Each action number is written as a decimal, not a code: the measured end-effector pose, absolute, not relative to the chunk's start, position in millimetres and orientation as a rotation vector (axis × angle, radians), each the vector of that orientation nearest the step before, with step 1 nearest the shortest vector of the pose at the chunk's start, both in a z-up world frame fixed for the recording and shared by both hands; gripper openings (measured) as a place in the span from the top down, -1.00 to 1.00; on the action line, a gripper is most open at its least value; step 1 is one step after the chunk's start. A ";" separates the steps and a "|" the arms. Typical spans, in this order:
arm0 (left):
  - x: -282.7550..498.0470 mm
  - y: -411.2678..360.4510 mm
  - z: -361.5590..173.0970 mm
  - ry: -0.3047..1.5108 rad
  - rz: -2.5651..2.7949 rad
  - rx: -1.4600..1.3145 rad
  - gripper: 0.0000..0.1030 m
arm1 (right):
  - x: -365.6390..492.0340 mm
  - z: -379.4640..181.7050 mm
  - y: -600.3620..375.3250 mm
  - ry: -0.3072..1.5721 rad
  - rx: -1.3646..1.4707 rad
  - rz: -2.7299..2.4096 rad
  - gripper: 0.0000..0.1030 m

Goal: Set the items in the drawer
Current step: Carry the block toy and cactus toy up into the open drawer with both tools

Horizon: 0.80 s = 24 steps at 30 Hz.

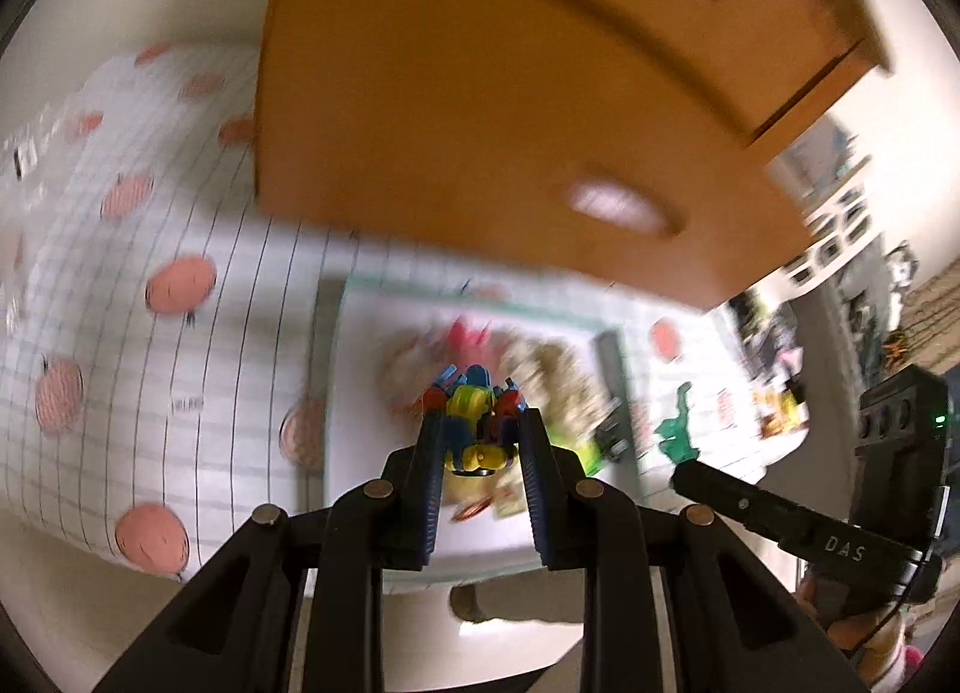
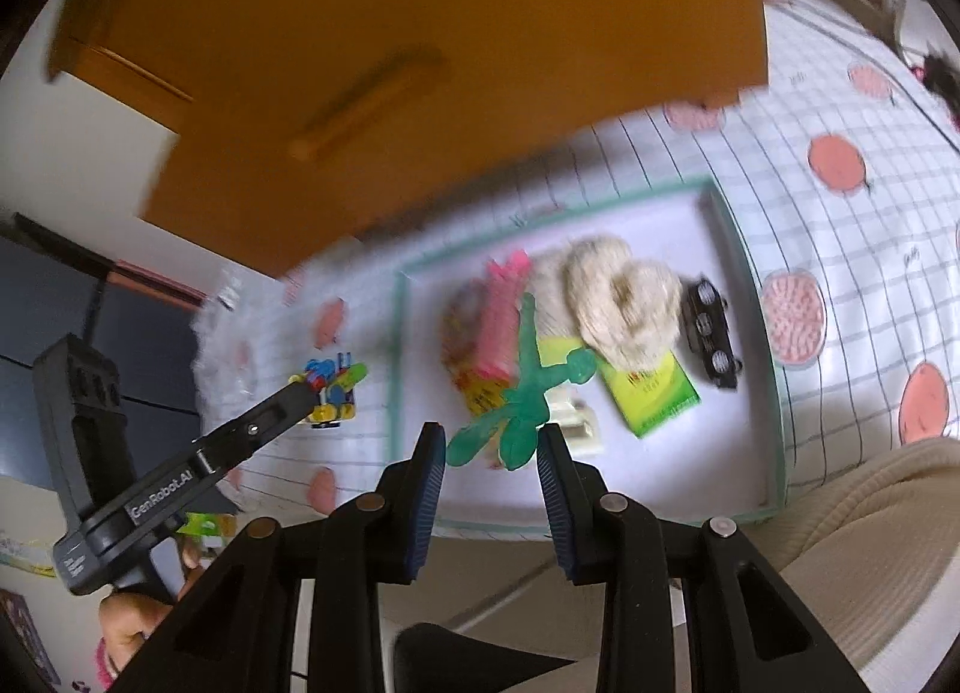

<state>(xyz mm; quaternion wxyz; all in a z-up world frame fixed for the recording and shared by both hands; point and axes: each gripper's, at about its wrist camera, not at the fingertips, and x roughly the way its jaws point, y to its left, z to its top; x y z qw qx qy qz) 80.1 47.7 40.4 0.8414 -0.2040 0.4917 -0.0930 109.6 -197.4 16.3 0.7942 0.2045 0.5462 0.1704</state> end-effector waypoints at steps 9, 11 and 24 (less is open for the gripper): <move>87.5 54.0 144.3 0.787 -0.261 -0.420 0.51 | 108.5 130.4 -210.1 0.911 0.433 0.441 0.34; 94.7 53.3 159.2 0.763 -0.262 -0.407 0.51 | 113.1 155.7 -210.9 0.867 0.416 0.441 0.34; 150.9 46.2 223.3 0.659 -0.234 -0.341 0.51 | 173.0 226.7 -205.9 0.827 0.319 0.354 0.34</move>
